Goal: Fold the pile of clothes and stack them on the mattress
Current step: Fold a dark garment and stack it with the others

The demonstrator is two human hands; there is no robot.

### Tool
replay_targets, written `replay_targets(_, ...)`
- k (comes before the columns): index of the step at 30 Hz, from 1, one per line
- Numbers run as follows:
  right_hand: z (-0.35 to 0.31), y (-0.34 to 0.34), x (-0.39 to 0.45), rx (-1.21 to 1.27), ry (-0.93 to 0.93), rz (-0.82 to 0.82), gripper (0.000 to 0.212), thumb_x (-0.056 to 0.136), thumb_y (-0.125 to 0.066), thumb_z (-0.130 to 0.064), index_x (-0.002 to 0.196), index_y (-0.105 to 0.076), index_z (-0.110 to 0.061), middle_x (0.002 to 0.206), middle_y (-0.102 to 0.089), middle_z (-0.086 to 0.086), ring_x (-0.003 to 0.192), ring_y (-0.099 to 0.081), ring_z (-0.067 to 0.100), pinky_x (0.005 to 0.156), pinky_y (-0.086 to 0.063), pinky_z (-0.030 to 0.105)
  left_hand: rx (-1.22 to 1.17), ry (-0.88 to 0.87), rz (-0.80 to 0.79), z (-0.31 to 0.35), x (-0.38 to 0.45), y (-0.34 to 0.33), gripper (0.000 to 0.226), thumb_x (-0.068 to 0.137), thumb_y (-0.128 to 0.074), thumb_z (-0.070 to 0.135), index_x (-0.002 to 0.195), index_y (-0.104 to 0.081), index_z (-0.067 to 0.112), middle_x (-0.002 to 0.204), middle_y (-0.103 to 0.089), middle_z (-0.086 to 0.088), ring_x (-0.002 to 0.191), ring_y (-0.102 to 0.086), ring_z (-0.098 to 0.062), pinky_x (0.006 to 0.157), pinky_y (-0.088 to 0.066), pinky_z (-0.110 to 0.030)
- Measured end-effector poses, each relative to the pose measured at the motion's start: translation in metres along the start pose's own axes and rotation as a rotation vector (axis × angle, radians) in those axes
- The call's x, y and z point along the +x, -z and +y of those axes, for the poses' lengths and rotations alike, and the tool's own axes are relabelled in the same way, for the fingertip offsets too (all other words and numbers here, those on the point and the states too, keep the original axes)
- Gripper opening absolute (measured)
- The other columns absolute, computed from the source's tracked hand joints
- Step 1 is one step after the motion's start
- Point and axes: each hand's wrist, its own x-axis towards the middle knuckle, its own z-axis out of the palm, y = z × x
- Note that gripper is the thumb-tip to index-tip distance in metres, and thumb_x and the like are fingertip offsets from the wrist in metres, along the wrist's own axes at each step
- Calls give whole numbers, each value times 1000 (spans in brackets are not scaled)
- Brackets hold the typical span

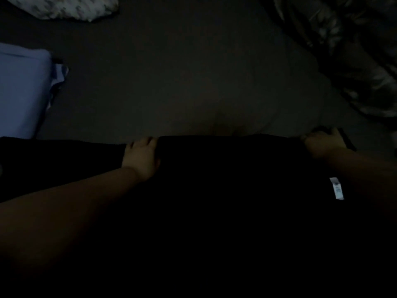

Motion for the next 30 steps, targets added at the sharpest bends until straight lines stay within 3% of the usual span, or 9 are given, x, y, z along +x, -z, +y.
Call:
replay_targets(6, 39, -22, 2, -59, -15, 162, 44, 99, -36, -31, 142, -39, -24, 150, -35, 3, 143, -20, 23, 116, 0, 50, -30, -95, -1, 82, 42, -4, 63, 87, -55, 49, 140, -34, 22, 138, -42, -9, 129, -38, -29, 109, -23, -44)
replay_targets(9, 53, -30, 1, -1, -22, 299, 39, 96, -41, -21, 133, -52, -16, 136, -51, 13, 131, -38, 28, 117, -9, 42, 75, -197, 35, 123, 45, 1, 45, 91, -53, 36, 131, -45, 16, 132, -48, -12, 125, -42, -29, 106, -26, -40)
replay_targets(12, 68, -37, -12, 71, -6, 201, 38, 97, -41, -20, 135, -48, -16, 133, -48, 15, 125, -44, 31, 102, -34, 39, 38, -100, 85, 144, 33, 10, 33, 95, -45, 20, 128, -48, 15, 119, -60, -18, 110, -57, -34, 88, -43, -37)
replay_targets(15, 86, -46, -36, 212, 9, 350, 33, 95, -45, -13, 127, -50, -5, 123, -50, 20, 115, -49, 35, 79, -44, 36, 2, -79, 134, 144, 4, 17, 40, 93, -48, 20, 132, -40, 17, 109, -64, -18, 99, -62, -36, 74, -46, -36)
replay_targets(19, 103, -70, -87, 235, 108, 625, 29, 68, -44, -8, 86, -65, 4, 66, -61, 23, 56, -62, 36, 48, -47, 32, -22, -385, 215, 147, -64, 9, 70, 64, -77, 14, 129, -49, 7, 67, -67, -17, 51, -64, -32, 40, -45, -27)
replay_targets(21, 100, -94, -114, 243, 169, 622, 31, 61, -48, -13, 81, -68, 2, 62, -62, 20, 48, -61, 32, 44, -48, 30, -39, -508, 234, 148, -96, -3, 71, 61, -66, 26, 127, -46, 9, 55, -64, -8, 34, -55, -23, 28, -33, -20)
replay_targets(25, 82, -154, -157, 328, 187, 503, 32, 68, -49, -26, 84, -68, -7, 74, -68, 13, 60, -63, 31, 52, -50, 33, -57, -501, -2, 149, -147, -33, 77, 71, -40, 38, 143, -27, 14, 69, -71, -4, 44, -62, -20, 33, -45, -24)
replay_targets(28, 65, -181, -179, 443, 51, 246, 40, 88, -47, -21, 126, -52, -11, 129, -55, 12, 113, -53, 31, 90, -42, 40, -15, -445, -69, 150, -166, -59, 89, 83, -46, 40, 149, 7, 13, 99, -72, -5, 73, -71, -23, 60, -57, -32)
replay_targets(30, 57, -193, -189, 560, -2, 145, 50, 91, -50, -22, 139, -38, -15, 146, -37, 8, 130, -38, 28, 99, -34, 38, 19, -488, -128, 150, -173, -73, 95, 78, -46, 48, 150, 4, 11, 88, -73, -4, 62, -70, -21, 50, -56, -31)
